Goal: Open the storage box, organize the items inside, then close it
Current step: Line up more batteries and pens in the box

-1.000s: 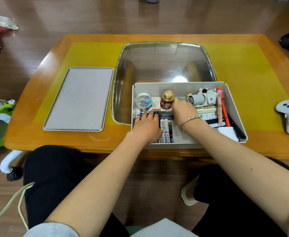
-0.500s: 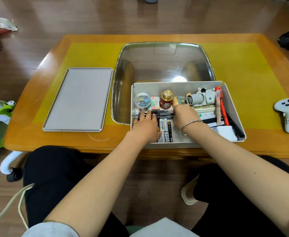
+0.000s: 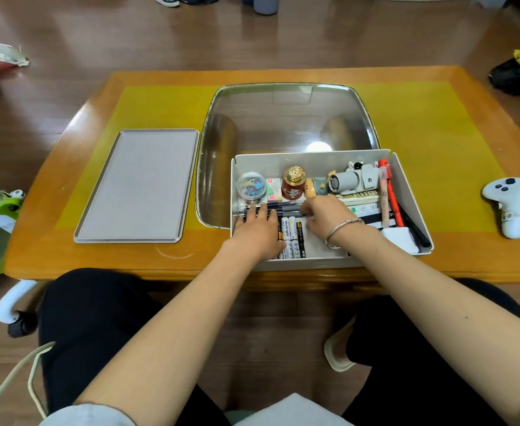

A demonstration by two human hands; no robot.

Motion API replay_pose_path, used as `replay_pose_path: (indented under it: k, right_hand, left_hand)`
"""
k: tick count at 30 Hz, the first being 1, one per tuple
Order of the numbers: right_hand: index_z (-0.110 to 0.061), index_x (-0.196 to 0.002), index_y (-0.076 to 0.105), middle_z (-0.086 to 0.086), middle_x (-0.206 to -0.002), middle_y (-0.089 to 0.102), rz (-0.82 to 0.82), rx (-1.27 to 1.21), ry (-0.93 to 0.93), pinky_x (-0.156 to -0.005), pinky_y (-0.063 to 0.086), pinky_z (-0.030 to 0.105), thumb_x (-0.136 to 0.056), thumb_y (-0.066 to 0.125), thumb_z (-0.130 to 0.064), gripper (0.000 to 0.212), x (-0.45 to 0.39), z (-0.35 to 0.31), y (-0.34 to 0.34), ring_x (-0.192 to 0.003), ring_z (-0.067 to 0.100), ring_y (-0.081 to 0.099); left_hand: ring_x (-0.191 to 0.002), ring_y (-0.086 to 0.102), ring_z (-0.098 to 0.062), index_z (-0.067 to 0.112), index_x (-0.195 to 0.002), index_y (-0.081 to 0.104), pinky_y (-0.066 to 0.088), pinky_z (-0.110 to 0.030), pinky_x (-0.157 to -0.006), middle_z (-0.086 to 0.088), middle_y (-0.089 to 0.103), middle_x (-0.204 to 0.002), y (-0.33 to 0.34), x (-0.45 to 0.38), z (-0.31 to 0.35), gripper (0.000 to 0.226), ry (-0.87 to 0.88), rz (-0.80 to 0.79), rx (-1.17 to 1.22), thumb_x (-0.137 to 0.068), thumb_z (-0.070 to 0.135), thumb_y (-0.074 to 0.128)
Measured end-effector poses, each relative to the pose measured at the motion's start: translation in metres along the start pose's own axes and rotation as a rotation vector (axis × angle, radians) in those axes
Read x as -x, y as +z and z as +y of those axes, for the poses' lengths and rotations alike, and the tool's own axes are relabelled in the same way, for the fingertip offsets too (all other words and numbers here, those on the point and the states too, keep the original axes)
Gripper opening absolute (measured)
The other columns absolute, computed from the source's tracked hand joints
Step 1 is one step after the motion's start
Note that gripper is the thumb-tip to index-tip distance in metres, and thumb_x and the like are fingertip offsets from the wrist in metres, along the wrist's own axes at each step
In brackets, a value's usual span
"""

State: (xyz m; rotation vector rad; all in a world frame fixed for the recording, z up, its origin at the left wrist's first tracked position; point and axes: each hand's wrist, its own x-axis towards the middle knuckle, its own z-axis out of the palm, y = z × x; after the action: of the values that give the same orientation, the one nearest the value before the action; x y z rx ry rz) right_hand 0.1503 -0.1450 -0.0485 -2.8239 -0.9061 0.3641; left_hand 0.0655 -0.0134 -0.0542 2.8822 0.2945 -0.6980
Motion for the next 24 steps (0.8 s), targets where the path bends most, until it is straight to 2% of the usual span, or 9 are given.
replay_pose_path:
  k: [2, 5, 8, 10, 12, 16, 20, 22, 24]
  right_hand:
    - [-0.014, -0.112, 0.065, 0.013, -0.110, 0.066, 0.029, -0.064, 0.025, -0.089, 0.050, 0.038, -0.087, 0.053, -0.006, 0.029, 0.005, 0.004, -0.009, -0.100, 0.031, 0.060]
    - [-0.017, -0.106, 0.067, 0.009, -0.103, 0.068, 0.162, -0.120, 0.109, -0.093, 0.047, 0.040, -0.088, 0.056, -0.018, 0.021, 0.020, 0.018, -0.029, -0.100, 0.029, 0.061]
    - [-0.023, -0.093, 0.069, 0.005, -0.097, 0.070, 0.347, -0.081, 0.251, -0.078, 0.047, 0.035, -0.087, 0.058, -0.028, 0.013, 0.041, 0.041, -0.049, -0.096, 0.030, 0.061]
    - [-0.020, -0.089, 0.068, 0.011, -0.096, 0.069, 0.393, -0.040, 0.386, -0.068, 0.042, 0.032, -0.086, 0.060, -0.033, 0.016, 0.051, 0.061, -0.057, -0.093, 0.034, 0.061]
    - [-0.016, -0.091, 0.068, 0.017, -0.096, 0.067, 0.361, 0.011, 0.490, -0.067, 0.043, 0.032, -0.083, 0.061, -0.039, 0.025, 0.055, 0.075, -0.061, -0.090, 0.037, 0.062]
    - [-0.009, -0.089, 0.066, 0.016, -0.093, 0.066, 0.258, 0.057, 0.575, -0.061, 0.040, 0.030, -0.077, 0.069, -0.049, 0.042, 0.051, 0.079, -0.058, -0.083, 0.033, 0.062]
    - [-0.012, -0.087, 0.060, 0.014, -0.091, 0.065, 0.236, 0.040, 0.589, -0.057, 0.035, 0.028, -0.077, 0.072, -0.043, 0.035, 0.046, 0.075, -0.052, -0.070, 0.026, 0.047]
    - [-0.009, -0.091, 0.061, 0.016, -0.092, 0.065, 0.227, 0.023, 0.584, -0.057, 0.036, 0.029, -0.080, 0.069, -0.035, 0.029, 0.045, 0.076, -0.049, -0.069, 0.027, 0.046]
    - [-0.007, -0.085, 0.060, 0.018, -0.088, 0.064, 0.238, -0.028, 0.585, -0.058, 0.037, 0.029, -0.080, 0.067, -0.028, 0.023, 0.045, 0.078, -0.048, -0.068, 0.029, 0.048]
  left_hand:
    - [-0.147, -0.004, -0.031, 0.012, -0.154, 0.003, 0.011, -0.051, -0.116, -0.010, -0.004, -0.161, -0.001, 0.000, 0.001, 0.081, -0.008, -0.007, -0.019, -0.096, 0.049, 0.046]
    - [-0.147, -0.001, -0.033, 0.010, -0.153, 0.004, 0.015, -0.053, -0.115, -0.011, -0.001, -0.161, -0.004, -0.001, 0.004, 0.080, -0.018, -0.005, -0.062, -0.096, 0.050, 0.043]
    - [-0.147, 0.000, -0.034, 0.010, -0.153, 0.004, 0.015, -0.053, -0.115, -0.011, -0.001, -0.161, -0.004, 0.000, 0.007, 0.079, -0.029, -0.004, -0.080, -0.097, 0.049, 0.042]
    - [-0.147, 0.000, -0.034, 0.011, -0.153, 0.004, 0.015, -0.053, -0.115, -0.010, -0.001, -0.161, -0.004, 0.001, 0.008, 0.079, -0.032, -0.003, -0.082, -0.097, 0.049, 0.043]
    - [-0.147, 0.000, -0.034, 0.011, -0.154, 0.004, 0.016, -0.053, -0.115, -0.010, -0.001, -0.161, -0.004, 0.000, 0.008, 0.079, -0.031, -0.001, -0.077, -0.097, 0.049, 0.043]
    - [-0.147, -0.001, -0.034, 0.011, -0.154, 0.004, 0.018, -0.053, -0.114, -0.009, -0.002, -0.161, -0.002, -0.001, 0.007, 0.079, -0.033, -0.008, -0.063, -0.096, 0.050, 0.044]
    - [-0.147, 0.000, -0.033, 0.013, -0.154, 0.005, 0.019, -0.053, -0.114, -0.008, -0.001, -0.161, 0.000, -0.002, 0.005, 0.079, -0.029, 0.004, -0.048, -0.096, 0.049, 0.044]
    - [-0.147, 0.002, -0.033, 0.013, -0.153, 0.007, 0.019, -0.052, -0.114, -0.008, 0.001, -0.161, 0.000, -0.002, 0.004, 0.078, -0.022, 0.020, -0.046, -0.096, 0.050, 0.044]
    - [-0.147, 0.002, -0.033, 0.014, -0.154, 0.007, 0.019, -0.052, -0.114, -0.008, 0.001, -0.161, 0.001, -0.002, 0.003, 0.078, -0.018, 0.023, -0.034, -0.096, 0.050, 0.045]
